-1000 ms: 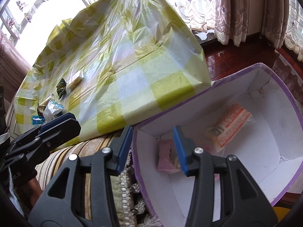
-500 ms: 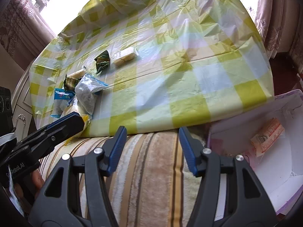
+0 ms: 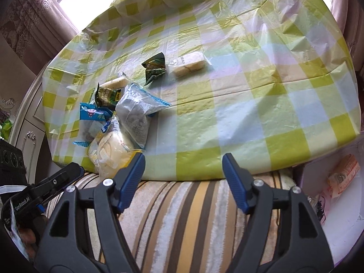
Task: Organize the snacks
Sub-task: 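Move both grippers back over the snack pile, then grasp the clear cookie bag with the right gripper while the left gripper grasps the round bun bag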
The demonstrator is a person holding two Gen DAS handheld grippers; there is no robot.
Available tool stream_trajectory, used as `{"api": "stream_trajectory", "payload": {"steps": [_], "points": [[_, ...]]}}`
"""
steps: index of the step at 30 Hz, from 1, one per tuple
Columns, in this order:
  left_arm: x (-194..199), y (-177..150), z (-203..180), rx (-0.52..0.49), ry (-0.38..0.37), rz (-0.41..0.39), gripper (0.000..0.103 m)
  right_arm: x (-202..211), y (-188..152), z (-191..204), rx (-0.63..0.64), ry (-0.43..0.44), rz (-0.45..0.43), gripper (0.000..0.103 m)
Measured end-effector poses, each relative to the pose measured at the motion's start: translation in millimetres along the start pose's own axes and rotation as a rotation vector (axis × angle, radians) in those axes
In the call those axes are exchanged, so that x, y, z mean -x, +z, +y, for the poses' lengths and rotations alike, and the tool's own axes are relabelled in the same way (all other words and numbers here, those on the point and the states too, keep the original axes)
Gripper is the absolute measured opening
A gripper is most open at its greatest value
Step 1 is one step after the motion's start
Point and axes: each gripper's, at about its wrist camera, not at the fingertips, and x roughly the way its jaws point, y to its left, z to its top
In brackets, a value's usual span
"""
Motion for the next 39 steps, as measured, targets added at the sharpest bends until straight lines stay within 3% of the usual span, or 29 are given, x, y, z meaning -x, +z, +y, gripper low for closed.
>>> {"api": "stream_trajectory", "payload": {"steps": [14, 21, 26, 31, 39], "points": [[-35.2, 17.5, 2.4, 0.013, 0.009, 0.069, 0.073, -17.0, 13.4, 9.6, -0.03, 0.049, -0.026, 0.079], [-55.0, 20.8, -13.0, -0.044, 0.085, 0.103, 0.079, -18.4, 16.8, -3.5, -0.099, 0.067, -0.053, 0.08], [-58.8, 20.2, -21.5, -0.096, 0.143, 0.085, 0.081, -22.2, 19.1, -4.6, -0.104, 0.078, -0.055, 0.08], [-66.8, 16.8, -33.8, -0.197, 0.231, 0.073, 0.075, -26.4, 22.9, -3.8, -0.113, 0.086, -0.058, 0.081], [-65.2, 15.7, -31.4, -0.21, 0.197, 0.069, 0.057, -33.4, 30.6, 12.2, -0.09, 0.086, -0.07, 0.086]]}}
